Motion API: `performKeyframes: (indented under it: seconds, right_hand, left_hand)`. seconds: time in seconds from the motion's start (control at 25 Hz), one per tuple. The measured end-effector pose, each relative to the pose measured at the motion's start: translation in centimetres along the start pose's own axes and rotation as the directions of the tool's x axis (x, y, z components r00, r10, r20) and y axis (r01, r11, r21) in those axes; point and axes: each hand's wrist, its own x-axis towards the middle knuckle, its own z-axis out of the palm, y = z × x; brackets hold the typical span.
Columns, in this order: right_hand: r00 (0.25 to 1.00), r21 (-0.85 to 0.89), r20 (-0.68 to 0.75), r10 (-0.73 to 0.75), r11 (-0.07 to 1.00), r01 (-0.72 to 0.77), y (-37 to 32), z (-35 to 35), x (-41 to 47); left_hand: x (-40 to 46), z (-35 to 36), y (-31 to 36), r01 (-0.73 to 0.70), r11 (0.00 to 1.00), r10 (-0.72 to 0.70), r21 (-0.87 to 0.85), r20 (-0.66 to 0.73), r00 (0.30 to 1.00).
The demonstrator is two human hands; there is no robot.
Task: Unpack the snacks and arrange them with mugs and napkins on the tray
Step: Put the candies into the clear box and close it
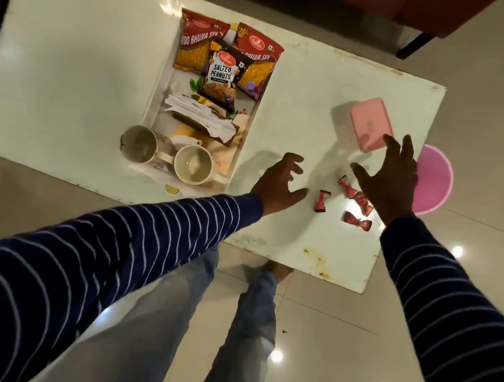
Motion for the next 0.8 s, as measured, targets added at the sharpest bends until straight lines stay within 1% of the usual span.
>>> performKeyframes:
  seconds: [0.12,0.24,0.32,0.44,0.6,0.72,0.8]
  right_hand:
    - [0.999,-0.052,0.010,-0.036,0.998,0.037,-0.7,0.0,3.7]
    - [0.997,-0.085,0.070,-0.027,0.996,0.032,-0.9,0.5,5.7]
    - [0.995,-0.085,0.097,-0.031,0.996,0.039,-0.9,0.9,6.4]
    - [0.996,-0.060,0.071,-0.047,0.997,0.051,-0.7,1.3,6.6]
    - [0.998,0.148,0.067,-0.012,0.989,0.002,-1.7,1.6,5.1]
    - [0.999,0.294,0.038,0.026,0.955,-0.036,-3.7,1.9,2.3]
    - [0.997,0.351,0.033,0.075,0.933,-0.082,-4.8,2.1,0.4]
  left_hand:
    - [2.8,0.9,1.0,-0.037,0.999,0.037,0.030,0.007,0.999]
    - [5.0,1.6,1.8,-0.089,0.987,0.085,0.136,0.029,0.996]
    - [6.3,1.8,2.5,-0.100,0.979,0.092,0.180,0.051,0.994]
    - [8.1,2.2,3.6,-0.083,0.976,0.074,0.201,0.056,0.996]
    - [9.4,2.3,4.5,-0.088,0.974,0.083,0.211,0.031,0.996]
    - [9.3,1.9,4.7,-0.113,0.978,0.117,0.176,-0.011,0.993]
    - [9.2,1.9,4.6,-0.127,0.983,0.132,0.130,-0.026,0.991]
